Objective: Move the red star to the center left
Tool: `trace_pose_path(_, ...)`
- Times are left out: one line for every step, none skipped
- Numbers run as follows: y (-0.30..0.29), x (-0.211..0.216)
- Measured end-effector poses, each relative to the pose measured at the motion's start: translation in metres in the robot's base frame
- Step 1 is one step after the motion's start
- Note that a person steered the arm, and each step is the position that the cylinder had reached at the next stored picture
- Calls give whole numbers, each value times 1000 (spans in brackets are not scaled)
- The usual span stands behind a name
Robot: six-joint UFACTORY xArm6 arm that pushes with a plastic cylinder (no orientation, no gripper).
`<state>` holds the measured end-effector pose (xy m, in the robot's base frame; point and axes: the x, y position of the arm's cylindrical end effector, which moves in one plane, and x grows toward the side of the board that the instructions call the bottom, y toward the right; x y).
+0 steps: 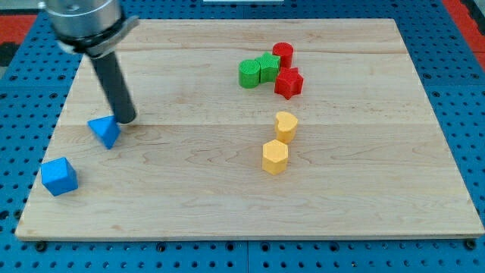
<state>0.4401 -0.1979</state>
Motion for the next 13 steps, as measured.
trace_pose_path(-21, 22)
trace_pose_path(19, 14)
trace_pose_path(148, 5)
trace_pose_path(227, -13)
trace_pose_path(274, -24)
trace_pose_path(332, -35)
trace_pose_path(309, -73)
trace_pose_path(267, -78)
trace_pose_path(213, -78)
trace_pose_path(271, -106)
trace_pose_path(242, -107)
trace_pose_path(192, -110)
trace_pose_path(184, -102)
